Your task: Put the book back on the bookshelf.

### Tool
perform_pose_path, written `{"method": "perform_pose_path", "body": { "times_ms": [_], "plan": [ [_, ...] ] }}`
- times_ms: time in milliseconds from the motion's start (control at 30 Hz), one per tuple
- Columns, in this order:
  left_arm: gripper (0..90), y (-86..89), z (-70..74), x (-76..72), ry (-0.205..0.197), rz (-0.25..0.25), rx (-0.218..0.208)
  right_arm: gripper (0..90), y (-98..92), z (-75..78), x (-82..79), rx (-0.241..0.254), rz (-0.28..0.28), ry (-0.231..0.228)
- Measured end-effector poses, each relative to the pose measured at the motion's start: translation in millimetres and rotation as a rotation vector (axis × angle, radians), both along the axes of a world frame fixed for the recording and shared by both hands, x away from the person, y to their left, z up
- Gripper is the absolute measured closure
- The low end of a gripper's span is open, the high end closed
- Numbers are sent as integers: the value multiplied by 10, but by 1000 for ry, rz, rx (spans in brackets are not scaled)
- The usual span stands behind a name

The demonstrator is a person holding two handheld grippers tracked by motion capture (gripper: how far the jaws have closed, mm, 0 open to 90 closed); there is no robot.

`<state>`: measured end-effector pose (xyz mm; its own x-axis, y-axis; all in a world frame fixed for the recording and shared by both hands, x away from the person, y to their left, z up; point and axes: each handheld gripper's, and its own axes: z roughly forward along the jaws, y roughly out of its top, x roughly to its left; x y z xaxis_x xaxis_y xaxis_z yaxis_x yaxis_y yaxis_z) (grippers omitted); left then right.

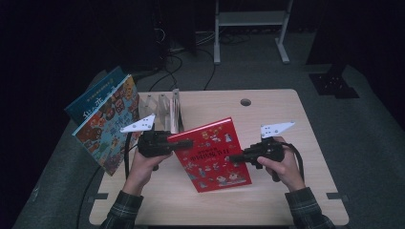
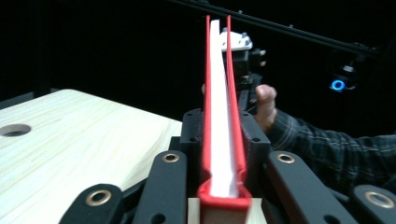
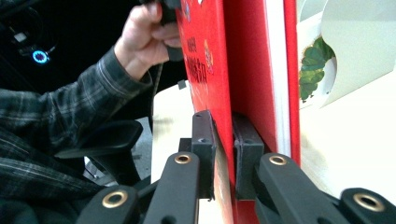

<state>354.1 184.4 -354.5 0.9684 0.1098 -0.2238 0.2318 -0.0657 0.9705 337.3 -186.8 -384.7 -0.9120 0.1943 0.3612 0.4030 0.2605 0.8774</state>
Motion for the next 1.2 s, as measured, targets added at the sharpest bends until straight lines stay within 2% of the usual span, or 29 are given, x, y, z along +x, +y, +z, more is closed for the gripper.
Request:
{"method": "perform_pose_path", "body": {
  "times_ms": [133,233,367,467,600,733,800,967,1133,1200],
  "plan": [
    [779,-26,91,-22,-19,-5,31,779,21,-33,5,-21,-8,-25],
    [786,-44,147,-41,-27,-5,53,764,27,-63,1,-18,-8,-43],
    [789,-70,220,-77,-45,16,94,690,14,-107,-8,-14,-10,-60],
    [792,-39,274,-102,-56,49,105,648,-63,-141,-10,-22,-33,-66],
    [794,20,339,-128,-71,76,101,584,-174,-197,-12,-56,-108,-68],
    [794,76,405,-173,-81,98,104,489,-244,-266,-21,-107,-189,-105],
    [794,119,441,-202,-86,119,109,470,-299,-310,-25,-137,-242,-124],
    [793,237,511,-266,-102,179,137,383,-442,-469,-33,-235,-380,-119],
    [793,384,555,-324,-103,235,155,326,-580,-678,-1,-367,-531,-98],
    [793,461,569,-344,-98,258,157,313,-647,-760,26,-398,-586,-66]
  ]
}}
